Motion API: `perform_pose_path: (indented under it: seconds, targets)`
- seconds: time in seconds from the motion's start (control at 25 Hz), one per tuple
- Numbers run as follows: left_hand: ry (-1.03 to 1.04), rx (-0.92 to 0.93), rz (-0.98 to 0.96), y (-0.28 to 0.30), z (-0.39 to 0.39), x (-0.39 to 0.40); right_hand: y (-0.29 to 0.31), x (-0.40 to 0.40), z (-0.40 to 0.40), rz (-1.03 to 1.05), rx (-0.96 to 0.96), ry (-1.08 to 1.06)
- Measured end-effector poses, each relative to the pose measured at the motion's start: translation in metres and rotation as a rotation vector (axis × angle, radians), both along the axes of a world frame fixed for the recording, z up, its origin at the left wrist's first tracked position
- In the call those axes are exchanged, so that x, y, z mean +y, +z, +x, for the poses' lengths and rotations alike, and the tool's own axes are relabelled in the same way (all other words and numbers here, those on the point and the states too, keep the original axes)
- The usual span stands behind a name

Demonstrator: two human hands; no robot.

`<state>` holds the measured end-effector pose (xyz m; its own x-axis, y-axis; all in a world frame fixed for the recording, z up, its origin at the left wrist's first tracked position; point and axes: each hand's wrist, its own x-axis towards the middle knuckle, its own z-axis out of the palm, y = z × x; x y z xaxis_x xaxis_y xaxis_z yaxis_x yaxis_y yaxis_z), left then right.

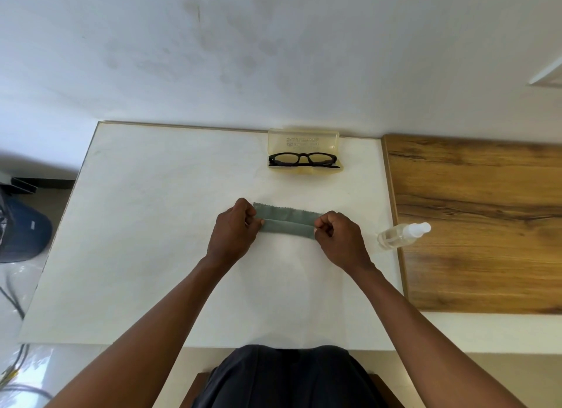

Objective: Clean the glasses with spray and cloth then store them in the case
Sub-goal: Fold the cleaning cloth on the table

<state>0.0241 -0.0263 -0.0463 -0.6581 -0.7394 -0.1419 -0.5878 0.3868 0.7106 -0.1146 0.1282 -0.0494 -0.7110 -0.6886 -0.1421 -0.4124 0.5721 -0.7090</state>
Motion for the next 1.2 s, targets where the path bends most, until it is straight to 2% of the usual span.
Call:
perform_pose_path:
  seconds: [0.4,0.48,0.6,0.64,0.84,1.08,1.2]
  targets:
    - [0.085,-0.005,0.011,-0.001,-0.002,-0.004,-0.005,-0.003,0.004,0.006,0.085,-0.093]
    - [-0.019,0.058,-0.150,-0.003,0.005,-0.003,-0.003,-0.001,0.010,-0.057,0.195,-0.059]
    - [-0.382,0.095,-0.585,-0.014,0.017,-0.001,-0.005,0.003,0.020,-0.038,0.522,0.148]
    - [-0.467,0.080,-0.669,-0.017,0.020,0.001,-0.006,0.004,0.022,0.002,0.617,0.208]
    - [-0.576,0.073,-0.744,-0.017,0.016,0.005,-0.008,0.003,0.027,0.100,0.854,0.307]
    - [-0.633,0.009,-0.838,-0.013,0.007,0.002,-0.006,0.001,0.018,0.143,0.837,0.380]
    - [-0.596,-0.022,-0.732,-0.011,0.006,0.002,-0.006,0.002,0.013,0.093,0.728,0.371]
